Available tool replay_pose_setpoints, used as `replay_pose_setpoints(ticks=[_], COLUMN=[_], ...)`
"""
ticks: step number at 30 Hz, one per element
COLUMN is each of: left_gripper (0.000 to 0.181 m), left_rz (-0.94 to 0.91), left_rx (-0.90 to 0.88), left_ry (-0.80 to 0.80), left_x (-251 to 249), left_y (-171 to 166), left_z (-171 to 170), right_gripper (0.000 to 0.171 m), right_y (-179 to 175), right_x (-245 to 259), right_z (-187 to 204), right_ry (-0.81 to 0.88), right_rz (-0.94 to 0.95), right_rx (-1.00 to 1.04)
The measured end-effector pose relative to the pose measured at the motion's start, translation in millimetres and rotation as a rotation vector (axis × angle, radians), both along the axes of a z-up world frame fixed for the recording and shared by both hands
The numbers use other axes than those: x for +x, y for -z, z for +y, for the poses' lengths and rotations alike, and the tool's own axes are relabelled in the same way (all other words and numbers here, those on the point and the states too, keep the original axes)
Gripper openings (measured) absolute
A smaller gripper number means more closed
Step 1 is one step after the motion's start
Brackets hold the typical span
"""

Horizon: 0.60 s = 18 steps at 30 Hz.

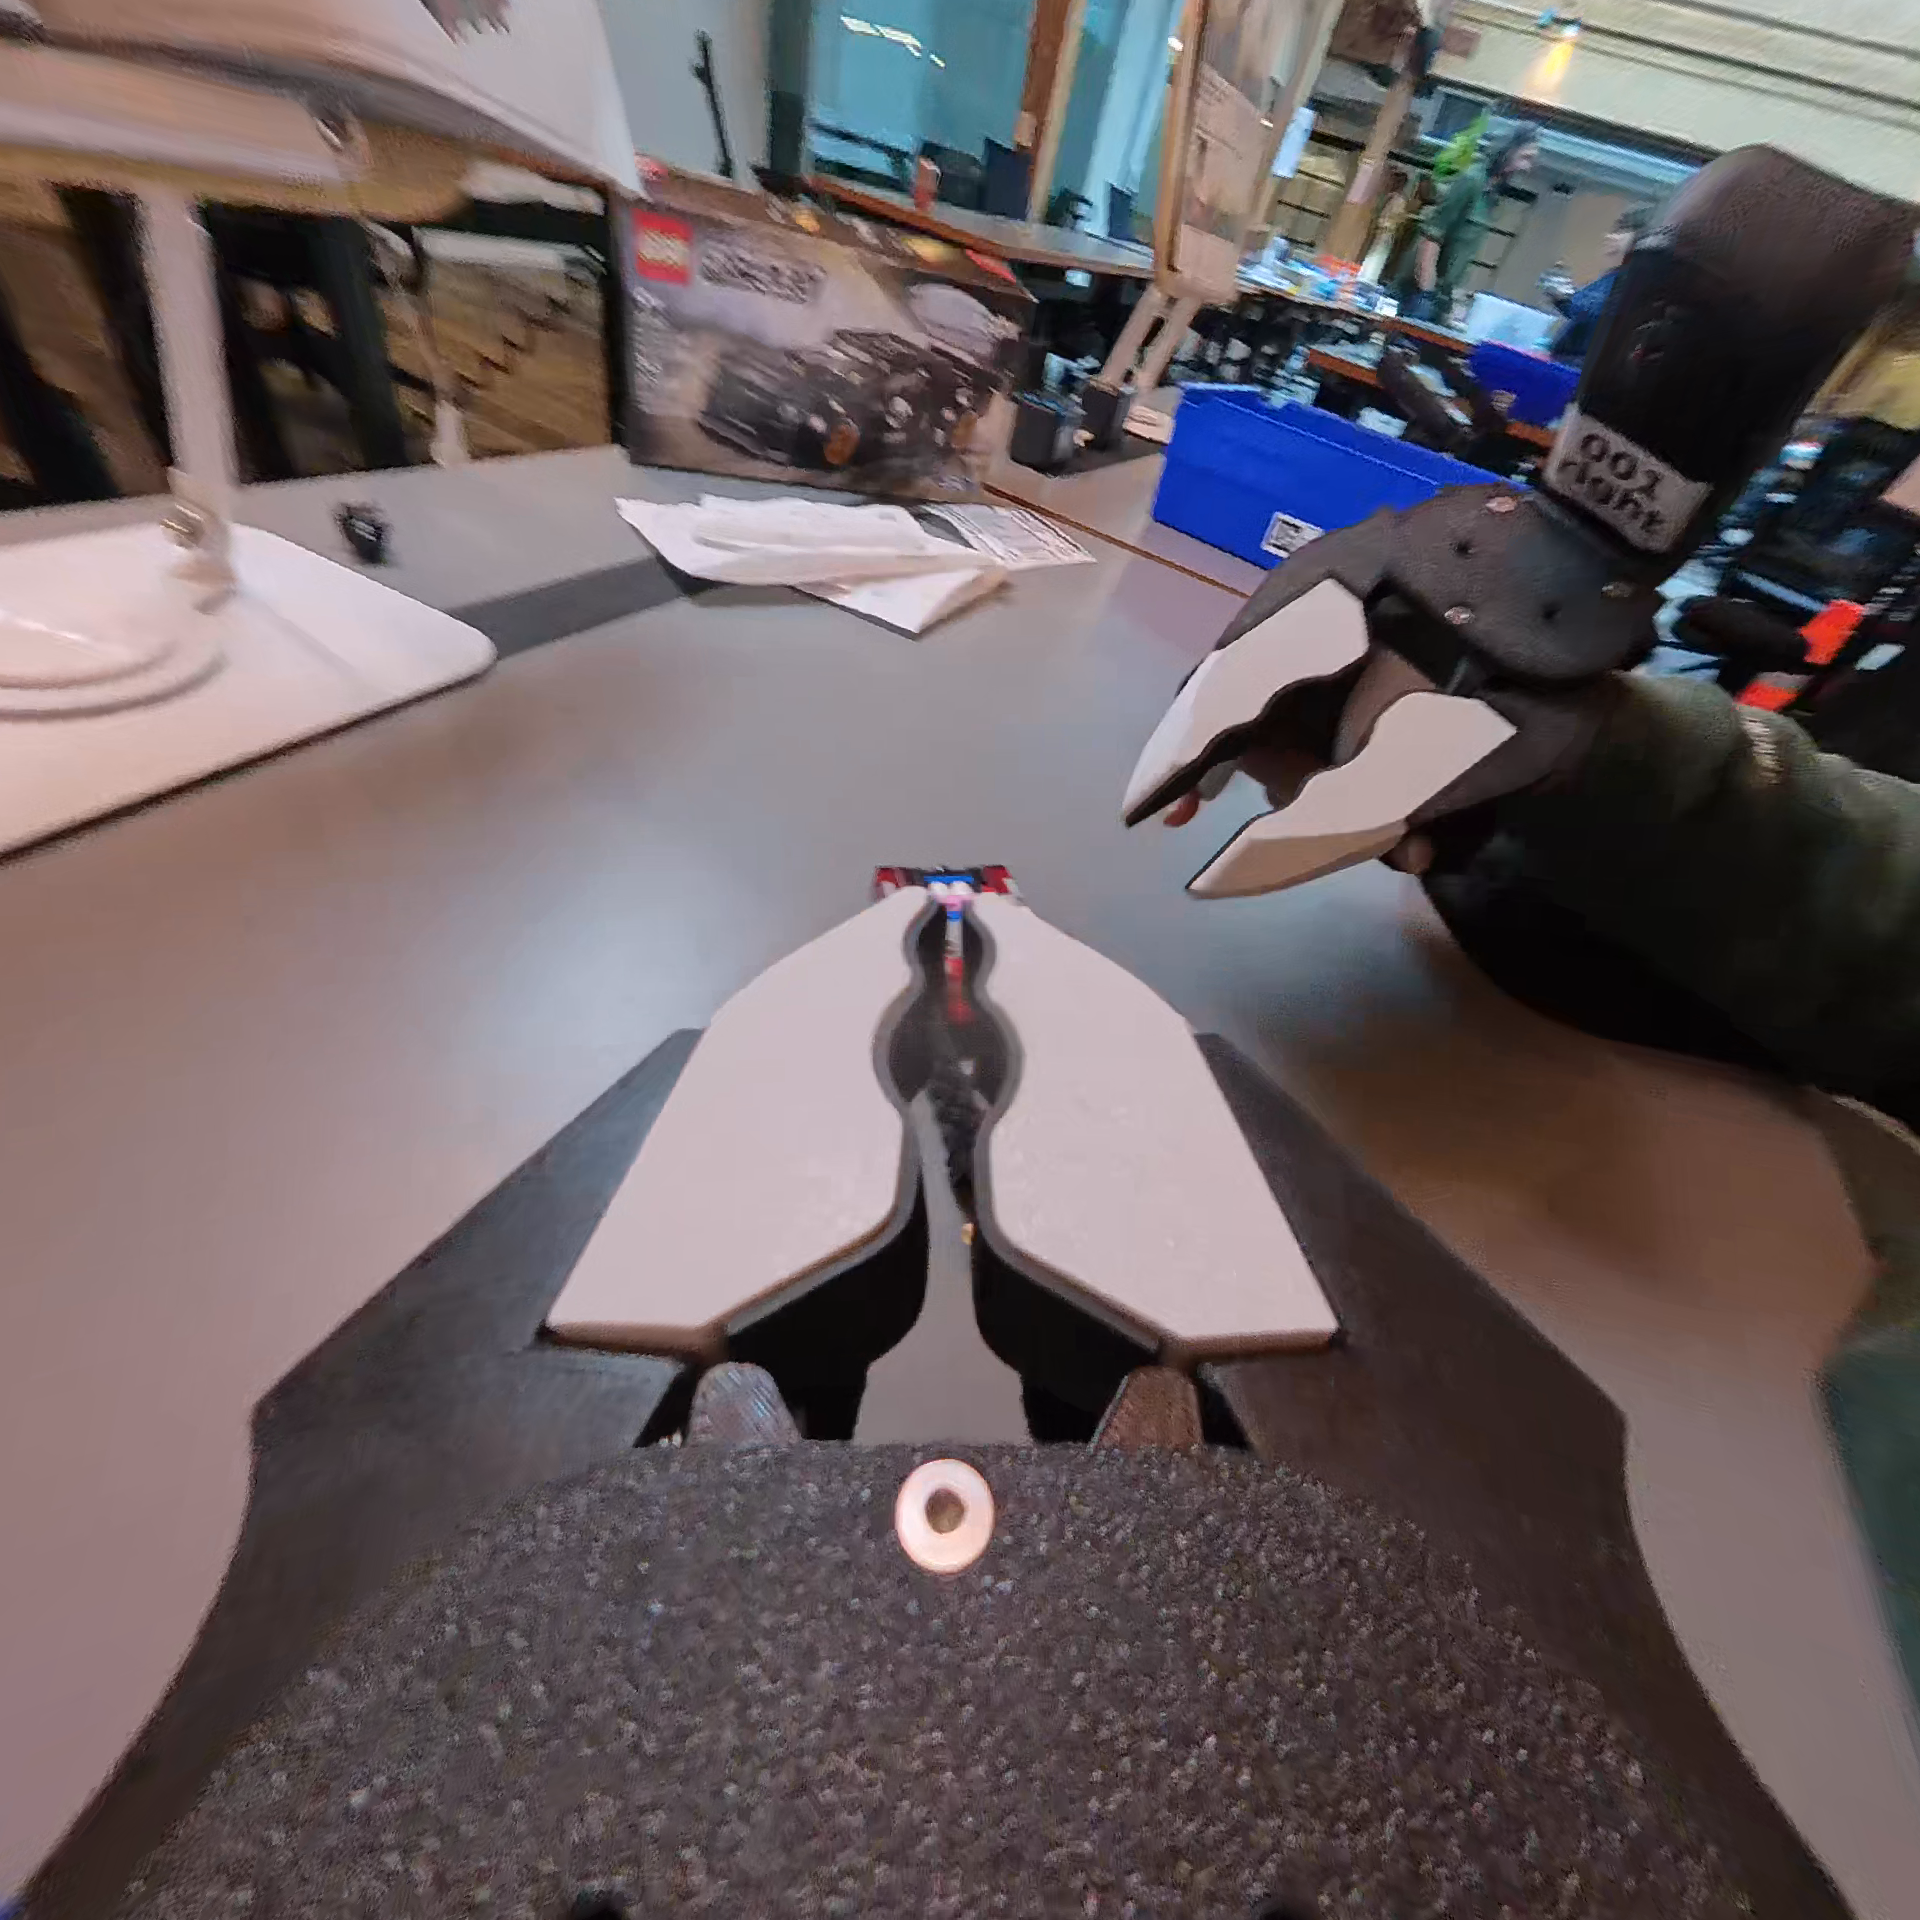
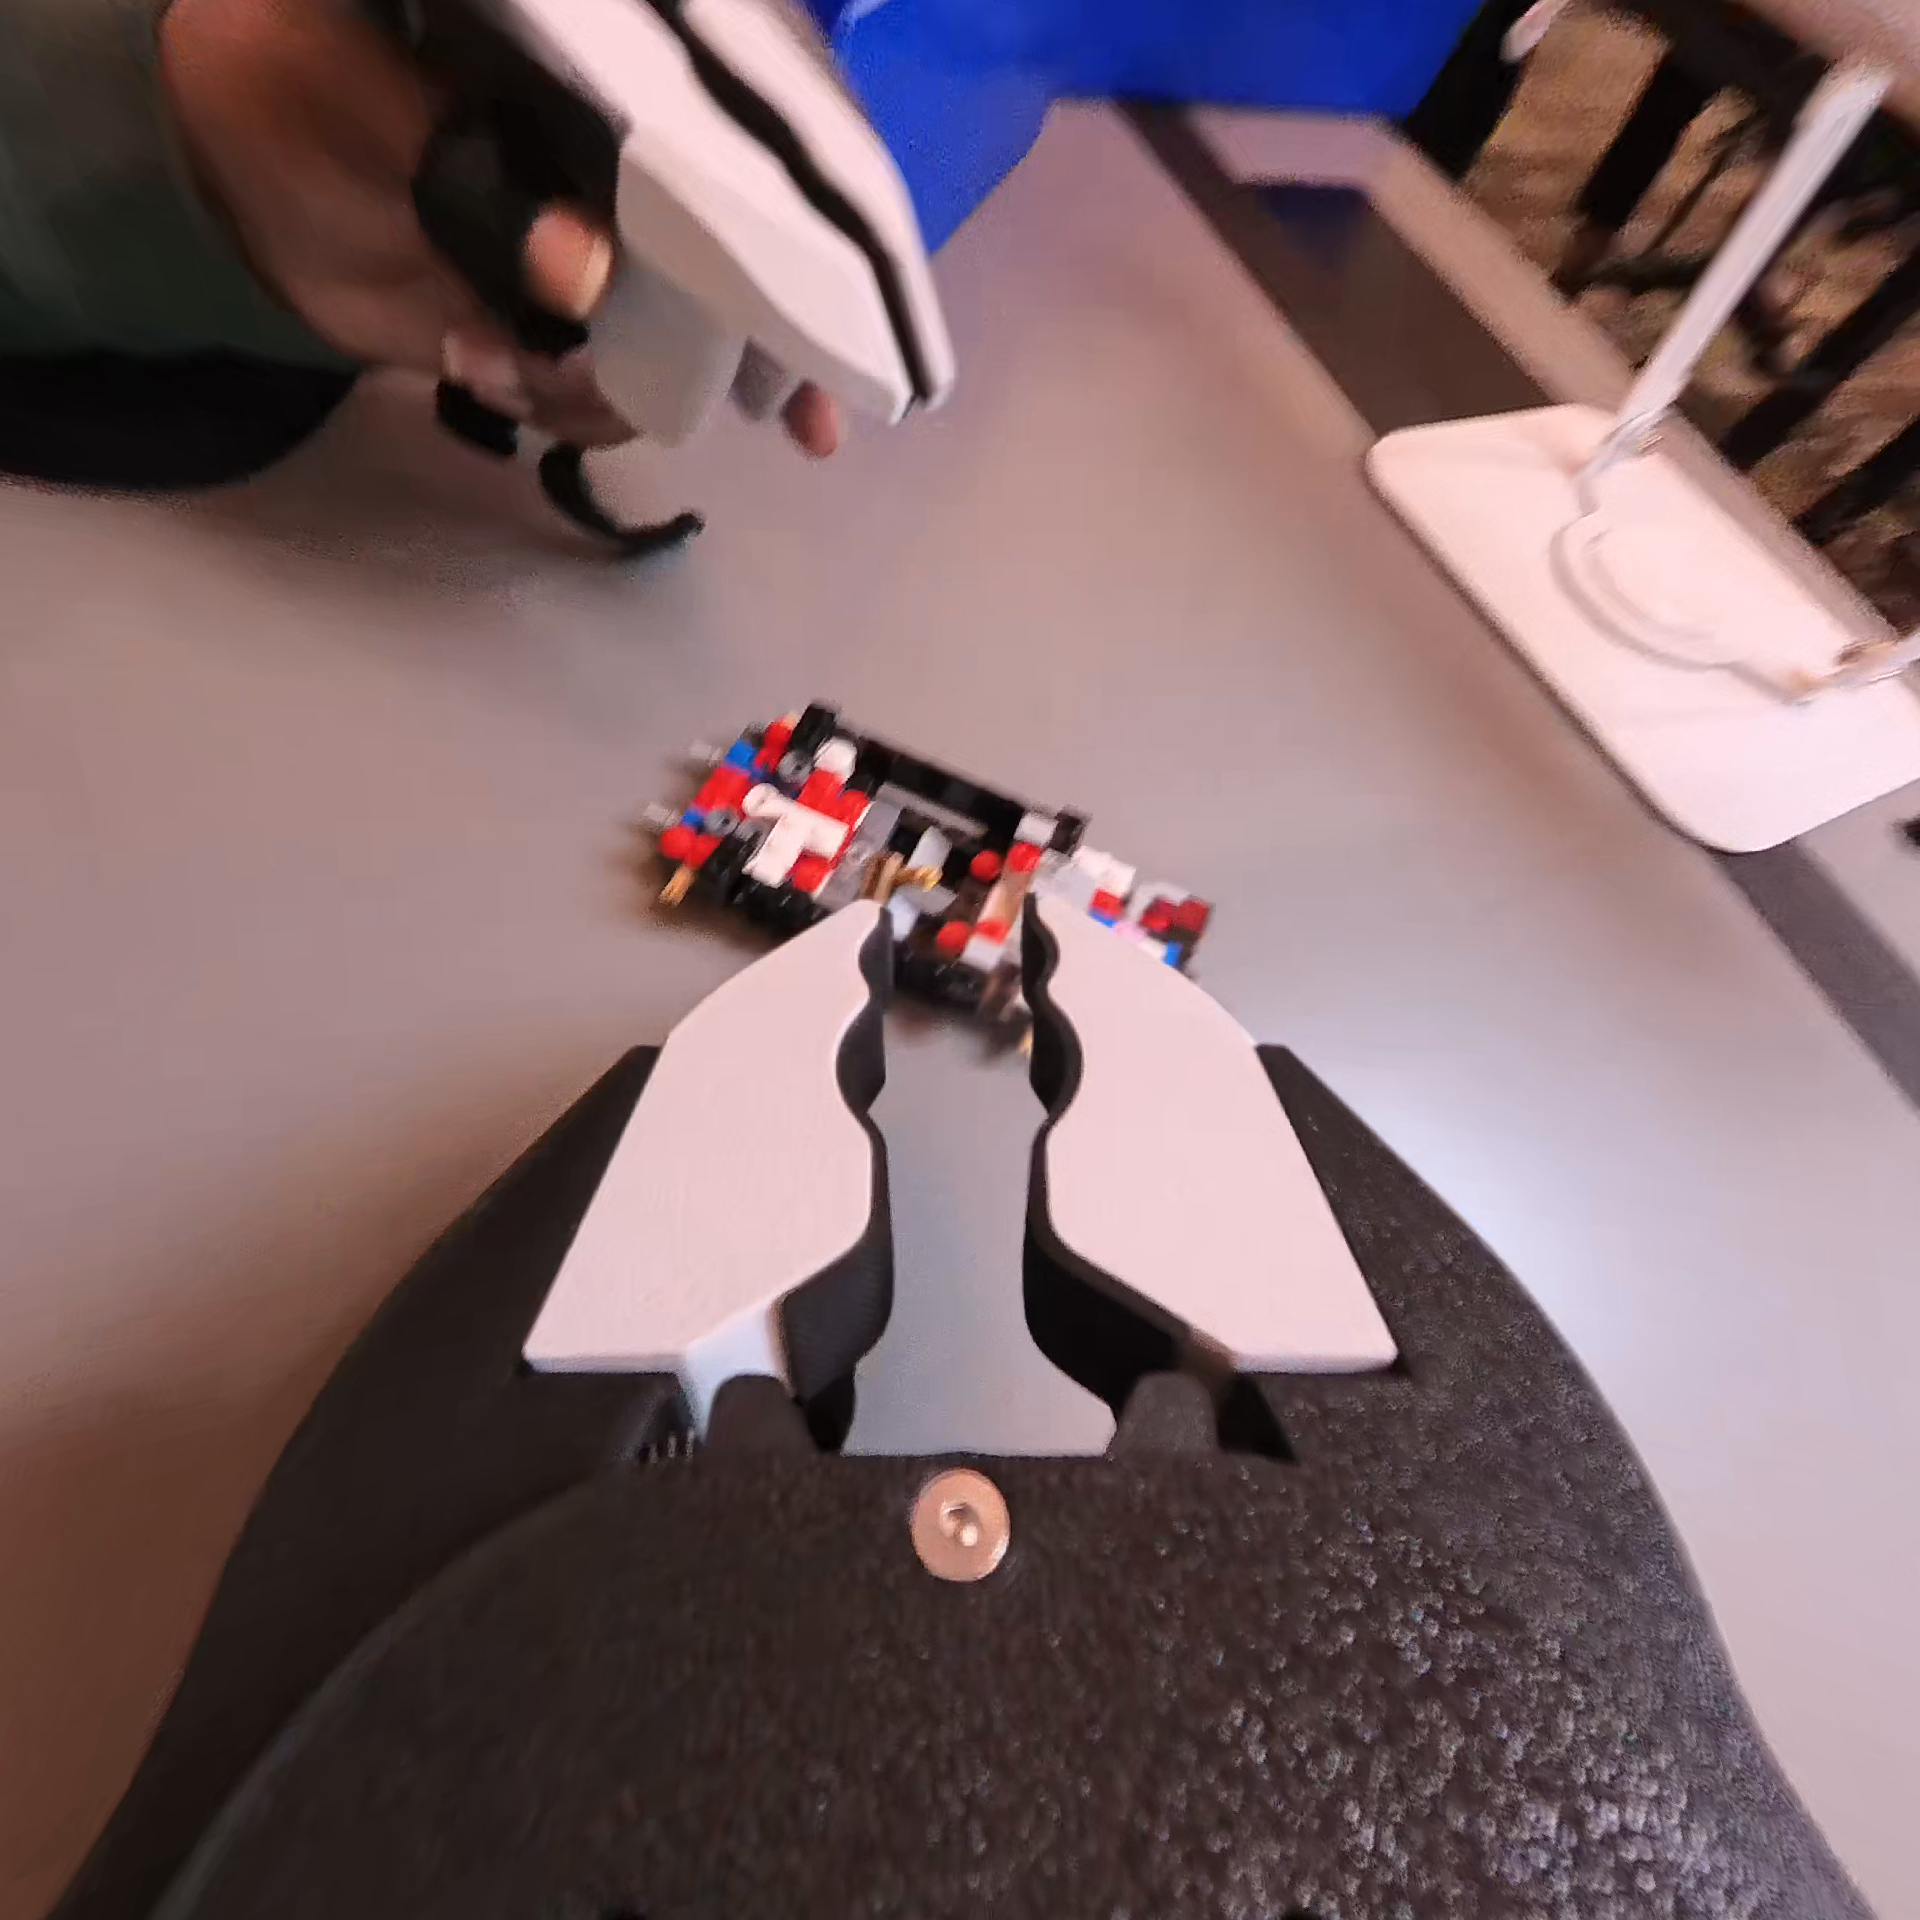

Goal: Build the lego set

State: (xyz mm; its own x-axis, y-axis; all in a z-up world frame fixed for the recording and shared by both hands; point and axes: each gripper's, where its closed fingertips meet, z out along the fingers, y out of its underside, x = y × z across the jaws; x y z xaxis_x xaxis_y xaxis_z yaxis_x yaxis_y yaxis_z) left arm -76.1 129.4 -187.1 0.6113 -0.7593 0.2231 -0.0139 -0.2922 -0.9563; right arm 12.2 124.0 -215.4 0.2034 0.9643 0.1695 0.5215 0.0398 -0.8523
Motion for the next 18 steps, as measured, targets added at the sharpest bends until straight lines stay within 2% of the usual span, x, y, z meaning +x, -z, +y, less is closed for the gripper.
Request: replay_pose_setpoints(ticks=[5, 6, 7, 8, 12, 15, 18], left_gripper=[0.0, 0.0, 0.0, 0.0, 0.0, 0.0, 0.0], left_rz=[0.002, -0.009, -0.016, -0.02, 0.002, 0.033, 0.095], left_rx=[0.1, 0.107, 0.118, 0.13, 0.16, 0.163, 0.187], left_ry=[-0.168, -0.185, -0.201, -0.208, -0.214, -0.183, -0.168], left_x=[-30, -34, -37, -39, -37, -30, -24], left_y=[-18, -22, -25, -29, -31, -24, -11], left_z=[15, 16, 17, 18, 16, 14, 12], right_gripper=[0.037, 0.029, 0.009, 0.0, 0.001, 0.03, 0.047], right_y=[-35, -41, -49, -58, -101, -129, -147], right_x=[-13, -17, -21, -27, -64, -95, -123], right_z=[32, 40, 49, 58, 101, 150, 200], right_ry=[0.087, 0.1, 0.113, 0.125, 0.187, 0.287, 0.389], right_rz=[0.118, 0.12, 0.124, 0.134, 0.197, 0.217, 0.222], right_rx=[0.068, 0.098, 0.14, 0.181, 0.278, 0.345, 0.387])
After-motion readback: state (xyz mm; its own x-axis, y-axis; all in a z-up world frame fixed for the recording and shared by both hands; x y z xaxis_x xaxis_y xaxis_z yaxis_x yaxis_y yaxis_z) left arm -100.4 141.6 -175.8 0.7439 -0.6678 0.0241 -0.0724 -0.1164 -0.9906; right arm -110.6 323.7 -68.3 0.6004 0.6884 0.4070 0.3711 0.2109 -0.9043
